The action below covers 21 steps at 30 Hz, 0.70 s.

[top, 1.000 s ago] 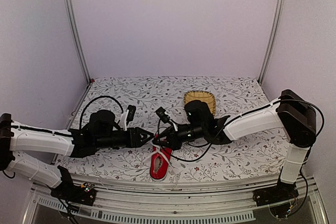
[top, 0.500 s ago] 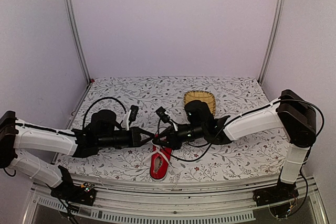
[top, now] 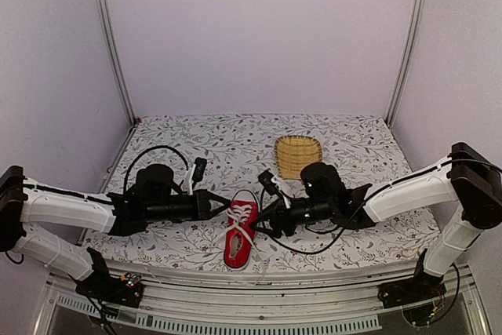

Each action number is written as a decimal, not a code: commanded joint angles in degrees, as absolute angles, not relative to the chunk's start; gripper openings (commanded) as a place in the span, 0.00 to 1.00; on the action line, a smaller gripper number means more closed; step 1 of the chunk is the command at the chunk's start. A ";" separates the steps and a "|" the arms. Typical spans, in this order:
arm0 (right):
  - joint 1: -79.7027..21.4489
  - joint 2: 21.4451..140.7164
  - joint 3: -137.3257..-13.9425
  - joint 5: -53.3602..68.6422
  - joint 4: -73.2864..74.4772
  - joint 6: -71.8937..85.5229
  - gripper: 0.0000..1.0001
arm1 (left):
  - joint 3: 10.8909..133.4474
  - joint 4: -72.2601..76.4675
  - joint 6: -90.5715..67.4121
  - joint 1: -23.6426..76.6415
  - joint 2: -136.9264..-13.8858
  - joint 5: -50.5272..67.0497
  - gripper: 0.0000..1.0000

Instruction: Tie the shoes

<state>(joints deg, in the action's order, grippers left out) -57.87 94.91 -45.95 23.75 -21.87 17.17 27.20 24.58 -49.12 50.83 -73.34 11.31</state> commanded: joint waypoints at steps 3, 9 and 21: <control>-61.39 95.01 -38.56 22.13 -22.42 24.57 0.50 | 26.81 24.72 -48.09 50.32 -74.40 11.42 0.00; -64.49 98.11 -37.65 23.26 -26.27 29.19 0.49 | 26.99 24.43 -47.82 50.30 -75.19 11.82 0.00; -64.52 102.17 -40.92 23.65 -24.92 28.61 0.41 | 26.89 24.71 -47.82 50.28 -75.60 11.96 0.00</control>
